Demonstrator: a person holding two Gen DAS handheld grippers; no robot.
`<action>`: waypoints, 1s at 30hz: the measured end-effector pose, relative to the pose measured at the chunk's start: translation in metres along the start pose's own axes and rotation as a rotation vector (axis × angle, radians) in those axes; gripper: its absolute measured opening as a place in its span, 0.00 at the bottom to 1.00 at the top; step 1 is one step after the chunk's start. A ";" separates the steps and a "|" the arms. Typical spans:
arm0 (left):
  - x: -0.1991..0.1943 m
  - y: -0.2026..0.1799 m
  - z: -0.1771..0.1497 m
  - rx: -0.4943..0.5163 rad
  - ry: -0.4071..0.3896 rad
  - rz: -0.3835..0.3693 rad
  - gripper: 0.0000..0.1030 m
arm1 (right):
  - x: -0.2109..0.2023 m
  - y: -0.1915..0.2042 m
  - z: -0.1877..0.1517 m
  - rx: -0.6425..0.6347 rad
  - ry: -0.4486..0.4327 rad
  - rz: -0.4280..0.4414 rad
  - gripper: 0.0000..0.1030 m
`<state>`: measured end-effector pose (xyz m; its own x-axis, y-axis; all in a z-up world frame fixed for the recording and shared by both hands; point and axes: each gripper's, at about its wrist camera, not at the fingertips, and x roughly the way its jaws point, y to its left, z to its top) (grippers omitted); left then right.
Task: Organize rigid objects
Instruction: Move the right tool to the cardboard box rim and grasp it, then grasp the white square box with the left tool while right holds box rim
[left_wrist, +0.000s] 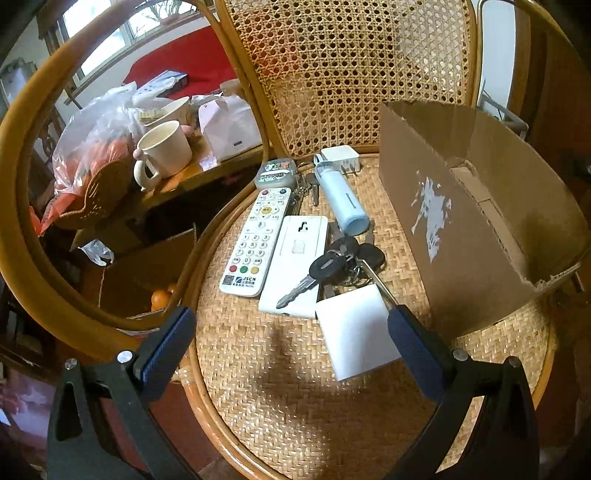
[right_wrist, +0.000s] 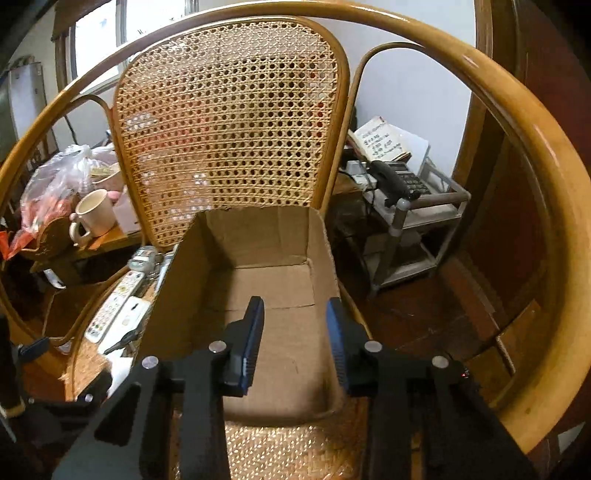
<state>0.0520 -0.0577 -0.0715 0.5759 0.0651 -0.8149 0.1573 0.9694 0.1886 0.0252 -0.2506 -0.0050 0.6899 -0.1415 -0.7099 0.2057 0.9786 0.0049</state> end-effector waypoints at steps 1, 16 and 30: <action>0.001 -0.002 0.000 0.003 0.002 0.006 1.00 | 0.003 0.000 0.002 -0.001 0.002 -0.014 0.36; 0.029 -0.013 -0.011 0.003 0.113 -0.039 1.00 | 0.058 -0.022 0.004 0.051 0.149 -0.054 0.36; 0.053 -0.007 -0.021 -0.112 0.212 -0.255 0.77 | 0.077 -0.024 -0.014 0.032 0.201 -0.080 0.10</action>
<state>0.0641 -0.0563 -0.1274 0.3485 -0.1463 -0.9258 0.1787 0.9800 -0.0876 0.0633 -0.2828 -0.0694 0.5191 -0.1832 -0.8349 0.2787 0.9596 -0.0372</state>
